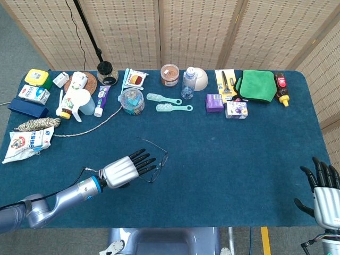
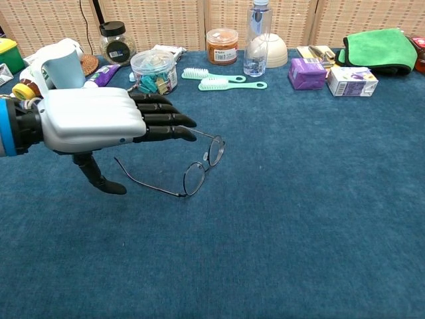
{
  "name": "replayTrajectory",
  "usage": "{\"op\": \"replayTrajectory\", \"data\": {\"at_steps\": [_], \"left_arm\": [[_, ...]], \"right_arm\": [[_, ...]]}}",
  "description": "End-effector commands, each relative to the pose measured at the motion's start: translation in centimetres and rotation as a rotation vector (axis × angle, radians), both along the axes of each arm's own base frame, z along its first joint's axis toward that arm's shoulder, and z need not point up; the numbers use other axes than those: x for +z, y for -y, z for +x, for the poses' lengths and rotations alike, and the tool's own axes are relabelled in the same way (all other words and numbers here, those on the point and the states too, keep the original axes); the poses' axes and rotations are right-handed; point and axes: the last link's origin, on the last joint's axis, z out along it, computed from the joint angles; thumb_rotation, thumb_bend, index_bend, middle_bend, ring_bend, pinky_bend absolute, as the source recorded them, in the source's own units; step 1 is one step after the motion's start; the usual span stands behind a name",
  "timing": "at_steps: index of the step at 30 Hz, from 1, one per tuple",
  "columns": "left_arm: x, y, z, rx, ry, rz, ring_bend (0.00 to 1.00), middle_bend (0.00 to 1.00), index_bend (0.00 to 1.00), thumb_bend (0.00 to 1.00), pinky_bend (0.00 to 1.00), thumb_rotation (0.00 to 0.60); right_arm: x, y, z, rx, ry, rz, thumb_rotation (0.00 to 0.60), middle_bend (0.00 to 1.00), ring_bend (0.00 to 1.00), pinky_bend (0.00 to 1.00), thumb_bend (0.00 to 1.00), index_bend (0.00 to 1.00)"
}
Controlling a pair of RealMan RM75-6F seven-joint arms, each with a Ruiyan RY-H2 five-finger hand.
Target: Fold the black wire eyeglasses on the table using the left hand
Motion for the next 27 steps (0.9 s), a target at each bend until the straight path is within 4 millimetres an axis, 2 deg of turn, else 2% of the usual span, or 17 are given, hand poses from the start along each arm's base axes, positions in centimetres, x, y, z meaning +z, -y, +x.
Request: {"op": "replayTrajectory", "data": {"at_steps": [1, 21, 27], "left_arm": [[-0.9, -0.6, 0.8, -0.016, -0.024, 0.002, 0.0, 0.0, 0.0, 0.18, 0.0, 0.495], [-4.9, -1.1, 2.8, -0.044, -0.053, 0.008, 0.0, 0.0, 0.0, 0.17, 0.0, 0.495], [-5.9, -1.7, 3.3, -0.023, -0.047, 0.02, 0.0, 0.0, 0.06, 0.18, 0.0, 0.494]], "right_arm": [[0.0, 0.1, -0.1, -0.002, 0.001, -0.001, 0.6, 0.02, 0.05, 0.06, 0.0, 0.2], [0.7, -0.5, -1.0, -0.026, 0.012, -0.021, 0.6, 0.02, 0.05, 0.06, 0.0, 0.21], [0.8, -0.5, -1.3, -0.034, 0.013, -0.021, 0.6, 0.02, 0.05, 0.06, 0.0, 0.21]]}}
